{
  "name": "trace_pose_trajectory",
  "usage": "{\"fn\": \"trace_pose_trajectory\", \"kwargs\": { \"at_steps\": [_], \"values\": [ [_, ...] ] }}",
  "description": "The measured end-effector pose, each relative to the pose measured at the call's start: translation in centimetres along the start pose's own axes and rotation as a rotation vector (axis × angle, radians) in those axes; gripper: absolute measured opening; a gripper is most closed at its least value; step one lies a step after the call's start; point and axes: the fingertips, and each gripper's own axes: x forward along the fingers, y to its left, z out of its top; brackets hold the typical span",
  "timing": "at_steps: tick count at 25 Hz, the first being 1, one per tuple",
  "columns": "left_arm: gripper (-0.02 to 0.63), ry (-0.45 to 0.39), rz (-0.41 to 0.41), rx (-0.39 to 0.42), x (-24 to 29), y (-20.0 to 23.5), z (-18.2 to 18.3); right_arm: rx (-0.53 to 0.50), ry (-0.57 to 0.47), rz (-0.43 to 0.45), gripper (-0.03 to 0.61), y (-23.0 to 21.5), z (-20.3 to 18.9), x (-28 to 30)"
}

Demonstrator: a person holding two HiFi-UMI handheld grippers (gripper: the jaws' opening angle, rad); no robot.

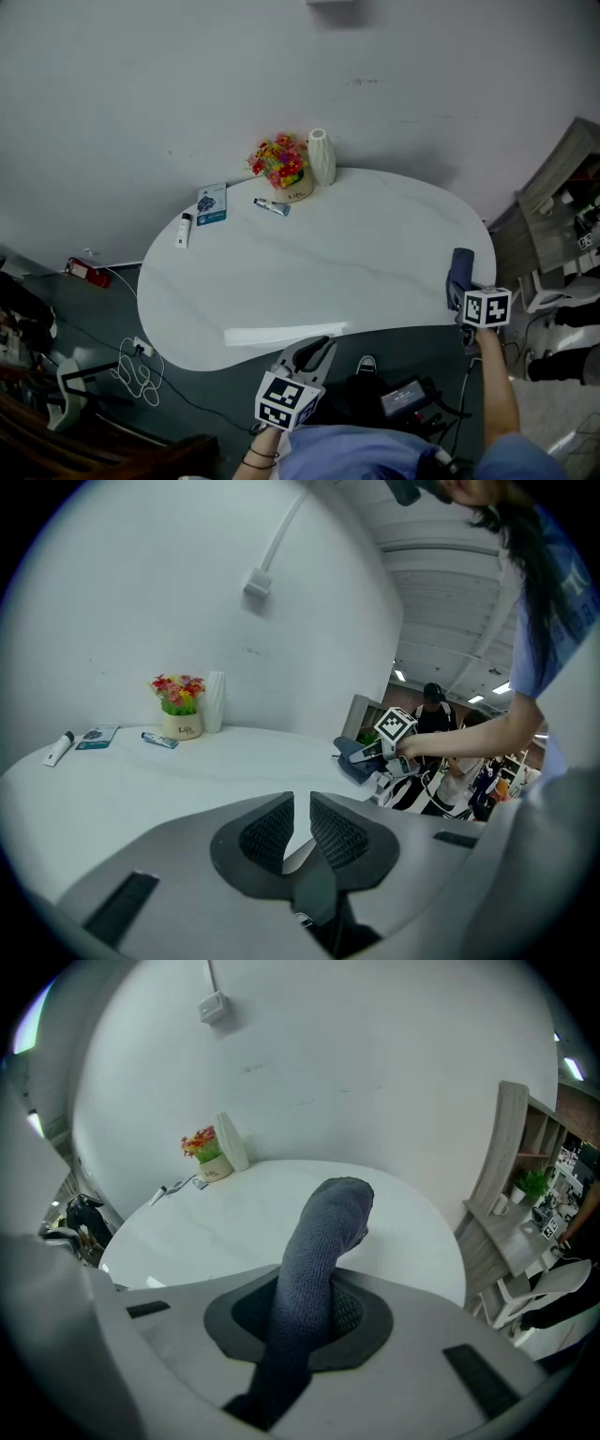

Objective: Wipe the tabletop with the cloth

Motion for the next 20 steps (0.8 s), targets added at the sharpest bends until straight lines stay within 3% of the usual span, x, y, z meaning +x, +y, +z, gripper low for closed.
{"fn": "trace_pose_trajectory", "kwargs": {
  "at_steps": [4,9,20],
  "values": [
    [0.049,-0.005,0.034,-0.014,-5.3,3.4,-2.5,-0.039,-0.001,0.049,0.061,7.8,-0.5,0.4],
    [0.049,-0.01,0.138,-0.067,-13.4,9.7,-6.5,-0.104,0.009,0.147,0.061,20.2,-1.6,1.9],
    [0.049,-0.042,0.408,-0.22,-29.4,20.3,-15.2,-0.366,0.069,0.508,0.061,52.2,-6.5,5.8]
  ]
}}
